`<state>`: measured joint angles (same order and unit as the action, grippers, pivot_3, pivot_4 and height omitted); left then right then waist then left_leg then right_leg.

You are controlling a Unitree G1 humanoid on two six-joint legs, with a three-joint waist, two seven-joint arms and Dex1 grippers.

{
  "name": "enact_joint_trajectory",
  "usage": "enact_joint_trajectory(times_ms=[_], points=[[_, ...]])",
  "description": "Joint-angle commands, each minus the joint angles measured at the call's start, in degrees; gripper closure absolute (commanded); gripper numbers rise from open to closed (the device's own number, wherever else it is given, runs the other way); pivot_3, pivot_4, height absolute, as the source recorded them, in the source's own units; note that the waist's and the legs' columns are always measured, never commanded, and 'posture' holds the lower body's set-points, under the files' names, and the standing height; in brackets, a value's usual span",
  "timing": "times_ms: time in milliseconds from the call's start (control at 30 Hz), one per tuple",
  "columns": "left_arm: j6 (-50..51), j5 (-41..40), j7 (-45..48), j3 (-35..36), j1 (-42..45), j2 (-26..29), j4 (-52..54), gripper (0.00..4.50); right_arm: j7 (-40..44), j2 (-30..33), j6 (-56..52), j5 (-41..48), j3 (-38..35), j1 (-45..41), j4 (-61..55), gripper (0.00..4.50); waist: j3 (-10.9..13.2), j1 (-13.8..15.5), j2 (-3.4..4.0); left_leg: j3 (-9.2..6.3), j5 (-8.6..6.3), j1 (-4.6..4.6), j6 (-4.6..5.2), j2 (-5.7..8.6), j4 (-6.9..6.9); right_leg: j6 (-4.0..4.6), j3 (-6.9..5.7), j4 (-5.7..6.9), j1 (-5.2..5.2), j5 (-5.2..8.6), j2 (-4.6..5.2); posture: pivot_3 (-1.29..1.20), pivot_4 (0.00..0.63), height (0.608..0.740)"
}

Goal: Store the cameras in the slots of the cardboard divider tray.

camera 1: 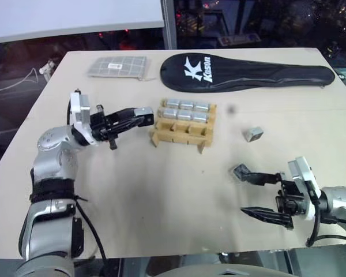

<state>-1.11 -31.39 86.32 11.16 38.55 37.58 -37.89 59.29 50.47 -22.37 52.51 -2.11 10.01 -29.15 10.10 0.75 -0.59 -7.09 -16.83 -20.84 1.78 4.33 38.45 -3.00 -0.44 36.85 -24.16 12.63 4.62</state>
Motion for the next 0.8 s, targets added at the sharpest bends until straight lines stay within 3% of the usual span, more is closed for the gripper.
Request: enact_joint_trajectory(times_ms=[33,367,800], points=[[-6.5,3.5,3.7,-0.4,5.6,-1.0,-10.3,3.81,-0.4,-1.5,-0.4,0.5,-2.3,-0.5,-2.4,0.06,0.0,0.0,-0.07,0.00,0.00,0.00,0.00,0.00,0.01,-0.03,0.01,0.00,0.01,-0.02,0.00,0.00,0.150,0.740],[-14.4,12.0,6.2,-2.9,16.8,-3.8,-30.1,3.81,-3.6,-4.4,-1.4,-0.8,-4.1,1.3,-5.9,0.06,0.2,0.0,-0.33,-0.03,0.10,-0.14,-0.18,0.07,0.07,-0.07,0.00,0.00,-0.07,-0.05,0.04,0.00,0.150,0.740],[-17.1,18.5,3.1,-1.9,21.2,-7.2,-34.8,3.81,-6.7,-6.8,-2.1,-1.7,-5.3,3.1,-8.7,0.06,0.2,-0.1,-0.36,-0.03,0.10,-0.18,-0.16,0.10,0.28,-0.15,0.01,0.11,-0.06,-0.09,0.02,0.00,0.150,0.740]])
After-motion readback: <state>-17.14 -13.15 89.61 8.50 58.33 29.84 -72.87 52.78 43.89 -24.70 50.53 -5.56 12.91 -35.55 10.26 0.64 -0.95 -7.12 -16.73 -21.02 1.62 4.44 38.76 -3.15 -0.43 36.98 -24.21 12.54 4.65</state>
